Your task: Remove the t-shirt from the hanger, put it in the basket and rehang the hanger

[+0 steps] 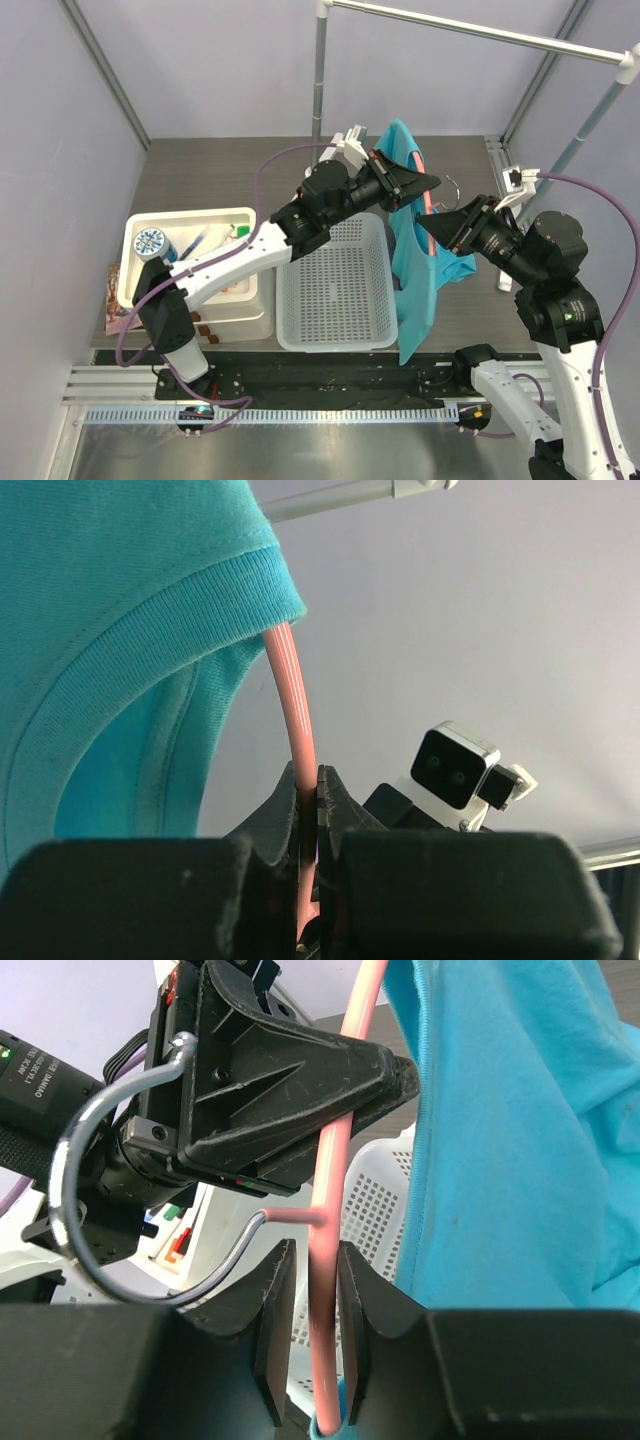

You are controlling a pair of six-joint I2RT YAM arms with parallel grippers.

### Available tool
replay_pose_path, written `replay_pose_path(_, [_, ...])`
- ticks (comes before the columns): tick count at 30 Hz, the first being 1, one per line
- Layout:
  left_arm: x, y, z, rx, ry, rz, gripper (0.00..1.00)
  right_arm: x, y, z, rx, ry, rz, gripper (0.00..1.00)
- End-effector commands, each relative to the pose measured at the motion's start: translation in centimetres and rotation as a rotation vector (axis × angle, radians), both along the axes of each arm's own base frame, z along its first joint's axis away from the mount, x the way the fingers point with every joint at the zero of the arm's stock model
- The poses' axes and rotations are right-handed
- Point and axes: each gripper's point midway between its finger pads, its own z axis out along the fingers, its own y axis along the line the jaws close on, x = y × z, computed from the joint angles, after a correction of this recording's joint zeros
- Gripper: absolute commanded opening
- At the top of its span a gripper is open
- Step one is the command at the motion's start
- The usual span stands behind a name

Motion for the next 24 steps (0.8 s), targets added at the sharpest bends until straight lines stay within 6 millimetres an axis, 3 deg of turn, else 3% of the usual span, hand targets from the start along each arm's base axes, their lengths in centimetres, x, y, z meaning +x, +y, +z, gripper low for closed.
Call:
replay_pose_path(1, [-1.8, 0.5, 4.5, -0.143, -0.064, -0.045, 0.00, 0.2, 0.8, 1.9, 0.062, -0.070, 0.038, 0.29])
replay_pose_path(5, [-2.2, 0.6, 4.8, -0.151, -0.071, -0.055, 0.00, 0.5, 0.8, 1.5, 0.064, -0.062, 0.031, 0.29])
replay_pose_path(7, [-2.3, 0.7, 4.8, -0.154, -0.076, -0.061, 0.00, 0.6, 0.8, 1.3, 0.063, -0.062, 0.028, 0.16])
replay_pose_path(8, [-2.4, 0.8, 4.9, -0.150, -0.103, -0.061, 0.00, 0.6, 0.7, 1.4, 0.063, -0.064, 0.025, 0.01])
replay_pose_path(10, [-2.8, 1.0, 4.4, -0.110, -0.141, -0.059, 0.16, 0.5, 0.5, 1.9, 0.065, -0.079, 0.015, 0.01])
replay_pose_path(11, [-2.6, 1.2, 3.7, -0.049, -0.199, -0.034, 0.36, 0.1, 0.4, 2.4, 0.070, -0.095, 0.011, 0.01])
replay_pose_path(14, [-1.8, 3.1, 1.6, 0.123, -0.244, 0.063, 0.52, -0.2, -0.4, 3.3, 0.064, -0.110, -0.035, 0.01])
replay_pose_path(18, [0.3, 7.5, -1.6, 0.388, -0.341, 0.266, 0.48, -1.0, -0.6, 4.2, 0.069, -0.114, -0.038, 0.01])
replay_pose_path(19, [0.9, 8.6, -1.4, 0.409, -0.351, 0.325, 0.44, -1.1, -0.7, 4.3, 0.072, -0.114, -0.041, 0.01])
replay_pose_path(21, [1.4, 9.4, -2.4, 0.491, -0.381, 0.354, 0.40, -1.4, -0.5, 4.7, 0.082, -0.116, -0.032, 0.01])
replay_pose_path(24, [1.6, 8.8, -2.5, 0.545, -0.441, 0.330, 0.38, -1.6, -0.3, 4.7, 0.085, -0.115, -0.015, 0.01])
